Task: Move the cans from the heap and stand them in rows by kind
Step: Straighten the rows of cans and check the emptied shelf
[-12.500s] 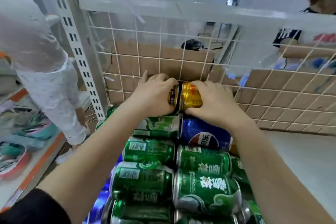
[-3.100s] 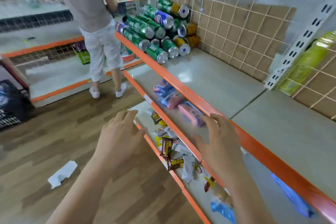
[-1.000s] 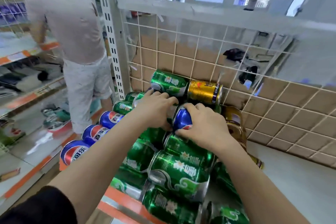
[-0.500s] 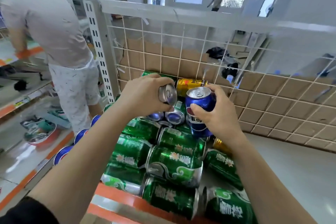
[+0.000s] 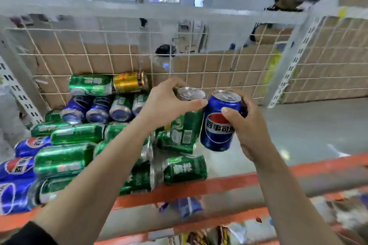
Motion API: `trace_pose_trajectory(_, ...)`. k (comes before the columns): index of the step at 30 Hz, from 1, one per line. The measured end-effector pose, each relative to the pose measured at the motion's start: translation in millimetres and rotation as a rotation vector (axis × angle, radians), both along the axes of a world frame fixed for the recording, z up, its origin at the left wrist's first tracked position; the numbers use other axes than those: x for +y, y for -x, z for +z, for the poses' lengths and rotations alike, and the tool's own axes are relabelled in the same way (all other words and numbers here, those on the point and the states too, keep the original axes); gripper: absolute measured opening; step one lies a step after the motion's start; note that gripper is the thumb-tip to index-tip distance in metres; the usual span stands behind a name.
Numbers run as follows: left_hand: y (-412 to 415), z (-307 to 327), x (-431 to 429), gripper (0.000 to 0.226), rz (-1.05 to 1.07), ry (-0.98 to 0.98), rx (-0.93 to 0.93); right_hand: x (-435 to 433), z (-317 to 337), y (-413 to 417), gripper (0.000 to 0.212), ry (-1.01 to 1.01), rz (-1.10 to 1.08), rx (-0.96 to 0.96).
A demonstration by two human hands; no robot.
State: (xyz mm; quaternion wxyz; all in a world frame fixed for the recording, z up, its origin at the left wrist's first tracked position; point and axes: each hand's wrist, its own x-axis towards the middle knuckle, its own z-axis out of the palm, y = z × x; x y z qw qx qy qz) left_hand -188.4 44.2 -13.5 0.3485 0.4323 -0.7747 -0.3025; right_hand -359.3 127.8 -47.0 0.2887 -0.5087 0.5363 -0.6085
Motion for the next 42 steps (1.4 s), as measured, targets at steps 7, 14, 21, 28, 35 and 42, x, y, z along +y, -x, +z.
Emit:
trace_pose_trajectory(7, 136, -16, 54, 0.056, -0.194, -0.067, -0.060, 87, -14, 107, 0.028, -0.004, -0.170, 0.040)
trace_pose_trajectory(14, 301, -44, 135, 0.065, -0.353, -0.146, -0.025, 180, -32, 252, 0.052, -0.073, -0.391, 0.072)
trace_pose_trajectory(21, 429, -62, 193, 0.060, -0.263, -0.144, -0.137, 239, -58, 360, 0.042, -0.144, -0.512, 0.063)
trace_pose_trajectory(28, 529, -70, 182, 0.056, -0.226, -0.104, -0.247, 236, -75, 450, 0.034, -0.199, -0.518, 0.040)
trace_pose_trajectory(35, 650, -66, 123, 0.063, -0.223, -0.080, -0.154, 179, -67, 569, 0.040, -0.207, -0.475, 0.066)
trace_pose_trajectory(42, 733, -57, 58, 0.069, -0.065, 0.032, -0.251, 106, -56, 670, 0.044, -0.259, -0.388, 0.152)
